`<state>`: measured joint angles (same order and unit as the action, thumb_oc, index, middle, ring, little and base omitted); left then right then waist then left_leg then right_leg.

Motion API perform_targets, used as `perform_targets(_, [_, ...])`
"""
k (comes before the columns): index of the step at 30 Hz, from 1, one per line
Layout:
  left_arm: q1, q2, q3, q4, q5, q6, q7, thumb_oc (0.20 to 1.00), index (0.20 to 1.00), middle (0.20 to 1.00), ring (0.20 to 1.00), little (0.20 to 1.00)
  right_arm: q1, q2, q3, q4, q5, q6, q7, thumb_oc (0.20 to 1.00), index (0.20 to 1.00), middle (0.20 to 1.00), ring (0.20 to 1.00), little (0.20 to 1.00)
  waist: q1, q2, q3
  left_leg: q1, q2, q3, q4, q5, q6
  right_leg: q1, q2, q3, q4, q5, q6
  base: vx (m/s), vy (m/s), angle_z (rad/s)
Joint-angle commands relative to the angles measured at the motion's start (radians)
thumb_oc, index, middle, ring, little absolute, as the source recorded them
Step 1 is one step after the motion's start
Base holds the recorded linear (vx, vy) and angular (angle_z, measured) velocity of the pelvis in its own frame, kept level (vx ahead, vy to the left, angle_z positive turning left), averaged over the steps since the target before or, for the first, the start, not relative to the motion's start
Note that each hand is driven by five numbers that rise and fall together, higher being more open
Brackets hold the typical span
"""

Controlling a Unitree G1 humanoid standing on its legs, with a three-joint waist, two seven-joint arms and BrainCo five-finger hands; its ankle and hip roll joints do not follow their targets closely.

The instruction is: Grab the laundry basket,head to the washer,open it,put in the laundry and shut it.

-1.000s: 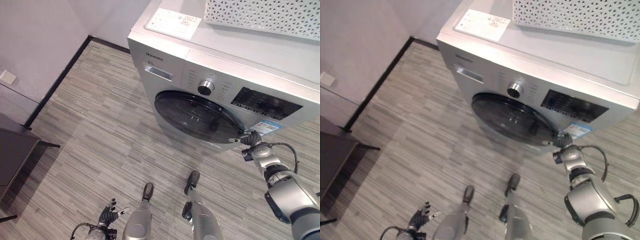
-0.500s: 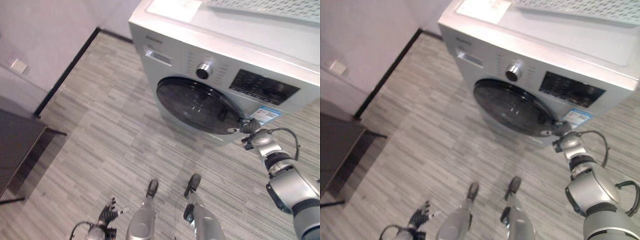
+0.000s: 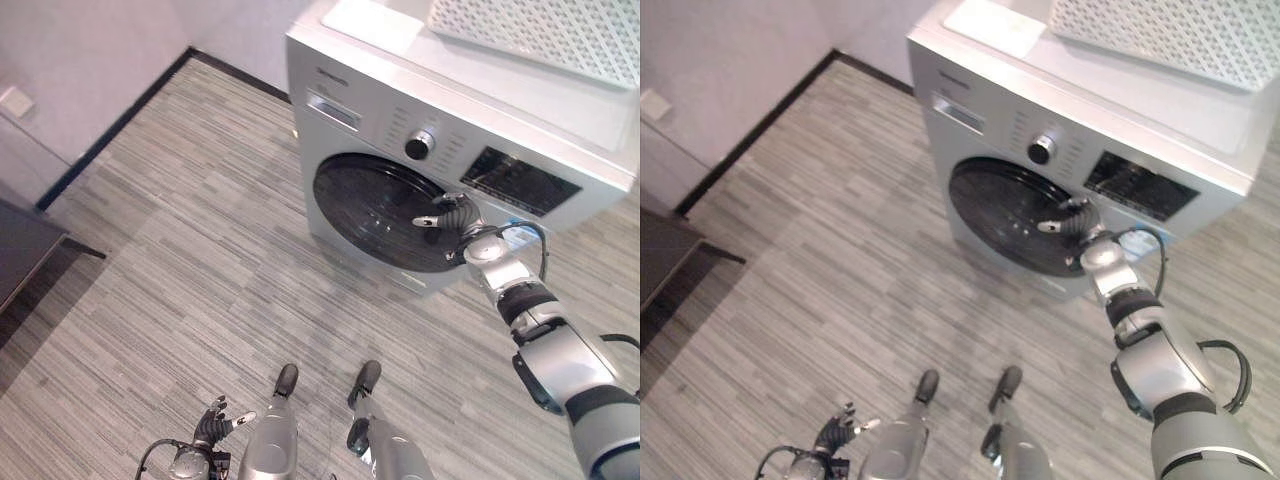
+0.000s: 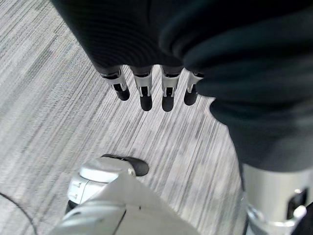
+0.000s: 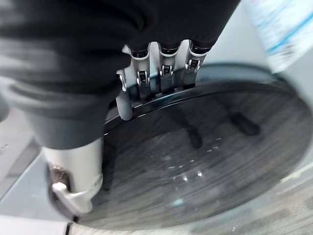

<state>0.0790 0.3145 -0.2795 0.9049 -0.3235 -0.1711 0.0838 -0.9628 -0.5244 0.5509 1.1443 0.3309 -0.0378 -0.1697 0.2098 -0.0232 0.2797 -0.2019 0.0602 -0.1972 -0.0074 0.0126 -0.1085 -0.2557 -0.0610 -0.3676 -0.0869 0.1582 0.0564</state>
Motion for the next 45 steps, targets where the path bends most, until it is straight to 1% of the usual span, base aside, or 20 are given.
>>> perform_targets(1, [0.005,0.081,-0.032,-0.032,-0.056,-0.027,0.011,1.0,1.0,1.0,1.0,1.0,-0.227,0.025,0.001,0.04,-0.004,-0.098,0.006,1.0,1.0,1.0,1.0,1.0,0.089,-0.06,-0.013,0.042,-0.07,0.005,-0.012,-0.051,0.085,0.025,-0.173,0.082,0.0,-0.005,0.104,-0.01,-0.007,0.2])
perform_targets(3, [0.012,0.085,-0.028,-0.042,-0.065,-0.032,0.01,1.0,1.0,1.0,1.0,1.0,-0.228,0.015,-0.001,0.089,-0.021,-0.084,0.005,1.0,1.0,1.0,1.0,1.0,0.093,-0.053,-0.008,0.035,-0.076,-0.006,-0.015,-0.044,0.085,0.022,-0.177,0.078,0.0,-0.002,0.106,-0.01,0.013,0.17])
perform_targets(4, [0.017,0.089,-0.026,-0.049,-0.072,-0.034,0.008,1.0,1.0,1.0,1.0,1.0,-0.23,0.002,-0.006,0.134,-0.033,-0.072,0.01,1.0,1.0,1.0,1.0,1.0,0.098,-0.042,-0.003,0.03,-0.075,-0.011,-0.021,-0.042,0.083,0.018,-0.175,0.075,0.0,-0.002,0.106,0.0,0.007,0.06])
perform_targets(5, [0.017,0.089,-0.026,-0.049,-0.072,-0.034,0.008,1.0,1.0,1.0,1.0,1.0,-0.23,0.002,-0.006,0.134,-0.033,-0.072,0.011,1.0,1.0,1.0,1.0,1.0,0.098,-0.042,-0.003,0.03,-0.075,-0.011,-0.021,-0.042,0.083,0.018,-0.175,0.075,0.0,-0.002,0.106,0.0,0.004,0.09])
perform_targets(7, [0.016,0.09,-0.024,-0.052,-0.083,-0.037,0.015,1.0,1.0,1.0,1.0,1.0,-0.23,-0.024,-0.02,0.193,-0.054,-0.055,-0.005,1.0,1.0,1.0,1.0,1.0,0.1,-0.029,0.002,0.023,-0.074,-0.019,-0.034,-0.03,0.081,0.009,-0.177,0.071,0.0,-0.001,0.107,0.0,0.006,0.11])
perform_targets(9, [0.016,0.089,-0.024,-0.052,-0.083,-0.037,0.015,1.0,1.0,1.0,1.0,1.0,-0.23,-0.024,-0.02,0.193,-0.054,-0.055,-0.005,1.0,1.0,1.0,1.0,1.0,0.1,-0.028,0.002,0.023,-0.074,-0.019,-0.035,-0.03,0.081,0.01,-0.176,0.071,0.0,-0.001,0.107,0.0,0.003,0.13])
perform_targets(10, [0.016,0.087,-0.023,-0.054,-0.086,-0.039,0.02,1.0,1.0,1.0,1.0,1.0,-0.221,-0.04,-0.023,0.217,-0.078,-0.045,-0.012,1.0,1.0,1.0,1.0,1.0,0.099,-0.018,0.004,0.02,-0.073,-0.023,-0.042,-0.022,0.078,0.006,-0.177,0.066,0.0,-0.003,0.107,0.01,0.0,0.14])
perform_targets(13, [0.019,0.082,-0.029,-0.057,-0.082,-0.042,0.023,1.0,1.0,1.0,1.0,1.0,-0.213,-0.058,-0.023,0.257,-0.121,-0.027,-0.019,1.0,1.0,1.0,1.0,1.0,0.092,-0.009,0.001,0.018,-0.068,-0.026,-0.057,-0.015,0.074,-0.001,-0.177,0.061,0.0,-0.004,0.108,0.02,-0.005,0.13])
perform_targets(20, [0.033,0.064,-0.039,-0.081,-0.088,-0.036,0.021,1.0,1.0,1.0,1.0,1.0,-0.163,-0.095,-0.064,0.281,-0.113,-0.01,-0.031,1.0,1.0,1.0,1.0,1.0,0.074,0.01,-0.006,0.02,-0.058,-0.018,-0.069,-0.011,0.071,-0.014,-0.168,0.078,0.0,-0.009,0.107,0.01,0.001,0.1])
perform_targets(24, [0.036,0.054,-0.038,-0.09,-0.099,-0.037,0.019,1.0,1.0,1.0,1.0,1.0,-0.141,-0.103,-0.084,0.29,-0.098,-0.007,-0.025,1.0,1.0,1.0,1.0,1.0,0.059,0.01,-0.014,0.014,-0.057,-0.009,-0.072,-0.006,0.072,-0.029,-0.165,0.089,0.0,-0.008,0.108,0.0,-0.003,-0.05])
perform_targets(31, [0.044,0.049,-0.031,-0.1,-0.108,-0.034,0.015,1.0,1.0,1.0,1.0,1.0,-0.118,-0.12,-0.113,0.294,-0.065,-0.01,-0.025,1.0,1.0,1.0,1.0,1.0,0.046,0.006,-0.019,0.017,-0.053,0.002,-0.071,-0.009,0.072,-0.029,-0.16,0.093,0.0,-0.01,0.106,0.0,0.0,0.0])
perform_targets(35, [0.05,0.046,-0.03,-0.088,-0.103,-0.027,0.01,1.0,1.0,1.0,1.0,1.0,-0.094,-0.151,-0.159,0.298,-0.015,-0.014,-0.03,1.0,1.0,1.0,1.0,1.0,0.037,-0.002,-0.022,0.028,-0.051,0.005,-0.071,-0.017,0.074,-0.019,-0.158,0.095,0.0,-0.013,0.107,0.0,0.0,0.0])
perform_targets(37, [0.055,0.046,-0.028,-0.093,-0.107,-0.026,0.004,1.0,1.0,1.0,1.0,1.0,-0.081,-0.185,-0.191,0.3,0.021,-0.02,-0.033,1.0,1.0,1.0,1.0,1.0,0.035,-0.002,-0.022,0.035,-0.048,0.005,-0.069,-0.024,0.073,-0.013,-0.155,0.094,0.0,-0.015,0.107,0.01,-0.001,0.02])
perform_targets(39, [0.055,0.048,-0.027,-0.097,-0.109,-0.025,0.002,1.0,1.0,1.0,1.0,1.0,-0.074,-0.21,-0.205,0.302,0.035,-0.02,-0.031,1.0,1.0,1.0,1.0,1.0,0.031,-0.007,-0.023,0.029,-0.054,0.002,-0.069,-0.019,0.074,-0.018,-0.161,0.092,0.0,-0.012,0.109,-0.01,-0.001,0.02])
perform_targets(40, [0.058,0.051,-0.026,-0.106,-0.11,-0.026,0.0,1.0,1.0,1.0,1.0,1.0,-0.068,-0.227,-0.211,0.308,0.039,-0.019,-0.028,1.0,1.0,1.0,1.0,1.0,0.031,-0.005,-0.021,0.026,-0.056,0.002,-0.07,-0.019,0.074,-0.02,-0.163,0.091,0.0,-0.01,0.11,-0.01,-0.006,0.05])
perform_targets(43, [0.063,0.054,-0.024,-0.114,-0.11,-0.027,-0.002,1.0,1.0,1.0,1.0,1.0,-0.065,-0.236,-0.216,0.311,0.045,-0.019,-0.025,1.0,1.0,1.0,1.0,1.0,0.031,-0.002,-0.019,0.023,-0.058,0.004,-0.069,-0.019,0.074,-0.023,-0.165,0.091,0.0,-0.008,0.111,0.0,0.001,0.02])
perform_targets(44, [0.065,0.06,-0.019,-0.126,-0.115,-0.029,-0.003,1.0,1.0,1.0,1.0,1.0,-0.065,-0.246,-0.212,0.32,0.038,-0.013,-0.019,1.0,1.0,1.0,1.0,1.0,0.031,0.006,-0.014,0.017,-0.062,0.003,-0.069,-0.017,0.075,-0.03,-0.168,0.093,0.0,-0.006,0.112,0.0,0.0,0.0])
perform_targets(45, [0.065,0.06,-0.019,-0.126,-0.115,-0.028,-0.003,1.0,1.0,1.0,1.0,1.0,-0.066,-0.246,-0.212,0.32,0.038,-0.013,-0.018,1.0,1.0,1.0,1.0,1.0,0.031,0.006,-0.014,0.017,-0.062,0.003,-0.069,-0.017,0.075,-0.03,-0.168,0.093,0.0,-0.006,0.112,0.0,0.002,0.05])
